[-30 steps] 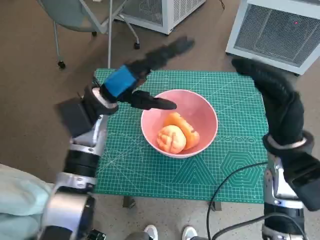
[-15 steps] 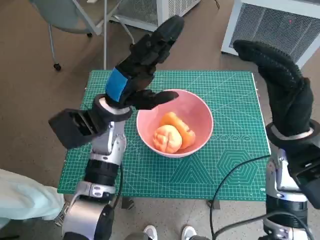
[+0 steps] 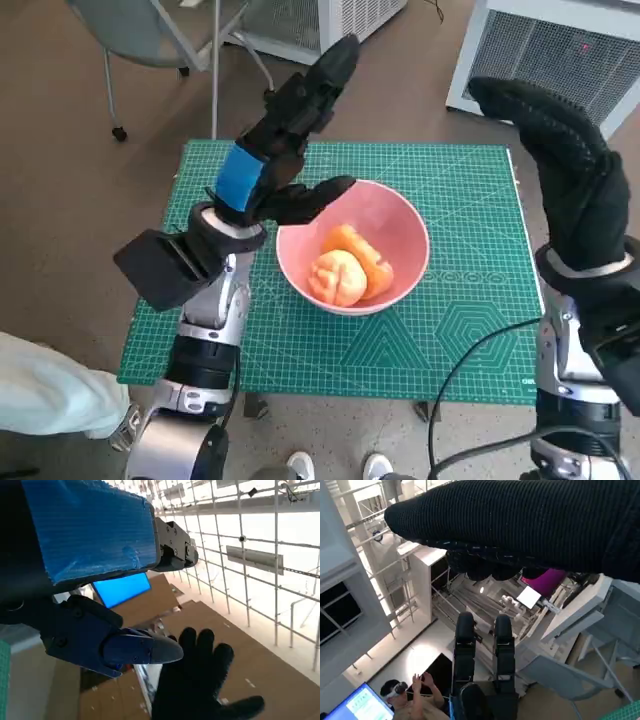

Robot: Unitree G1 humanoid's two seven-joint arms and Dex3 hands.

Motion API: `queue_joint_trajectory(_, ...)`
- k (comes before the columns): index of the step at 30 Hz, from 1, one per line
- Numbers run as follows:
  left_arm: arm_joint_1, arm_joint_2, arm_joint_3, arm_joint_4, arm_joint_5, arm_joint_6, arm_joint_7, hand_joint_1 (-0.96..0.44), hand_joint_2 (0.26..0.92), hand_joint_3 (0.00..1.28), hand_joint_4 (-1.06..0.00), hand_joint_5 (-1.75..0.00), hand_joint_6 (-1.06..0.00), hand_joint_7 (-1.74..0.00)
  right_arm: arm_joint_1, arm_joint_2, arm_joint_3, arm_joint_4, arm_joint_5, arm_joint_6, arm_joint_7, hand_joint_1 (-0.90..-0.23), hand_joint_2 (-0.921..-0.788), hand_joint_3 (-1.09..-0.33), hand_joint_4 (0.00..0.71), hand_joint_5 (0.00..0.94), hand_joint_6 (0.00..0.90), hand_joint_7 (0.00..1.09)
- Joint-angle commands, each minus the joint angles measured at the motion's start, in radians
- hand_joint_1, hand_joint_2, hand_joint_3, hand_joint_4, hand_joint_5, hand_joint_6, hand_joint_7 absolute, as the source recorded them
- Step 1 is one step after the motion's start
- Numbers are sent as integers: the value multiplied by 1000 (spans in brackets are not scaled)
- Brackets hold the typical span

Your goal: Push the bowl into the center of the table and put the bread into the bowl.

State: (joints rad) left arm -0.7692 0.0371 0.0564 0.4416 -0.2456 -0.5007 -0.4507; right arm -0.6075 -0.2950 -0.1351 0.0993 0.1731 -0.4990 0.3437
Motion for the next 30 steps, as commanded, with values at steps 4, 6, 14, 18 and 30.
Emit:
queue_joint_trajectory(4,19,-6,1,-29,-33,17,-24,-685,921,362,-131,-12,-242,-33,14,-8,1,-26,-14,22,-9,-675,-921,-719,75,7,-1,397)
queue_joint_trajectory(6,22,-4,0,-31,-32,15,-25,-686,921,361,-130,-11,-238,-31,15,-7,1,-28,-16,23,-11,-673,-921,-719,76,7,-1,397)
queue_joint_trajectory(14,34,1,3,-32,-33,7,-29,-685,921,359,-110,-1,-216,-22,19,-2,3,-32,-26,26,-20,-667,-921,-720,79,7,-1,398)
queue_joint_trajectory(18,44,3,5,-37,-30,-1,-29,-679,921,362,-99,0,-204,-16,21,4,6,-32,-24,28,-24,-665,-921,-721,79,7,-1,397)
queue_joint_trajectory(30,50,23,24,-25,-32,-21,-27,-667,921,406,-79,0,-189,-10,18,30,26,-5,-27,24,-35,-665,-921,-719,78,5,-1,394)
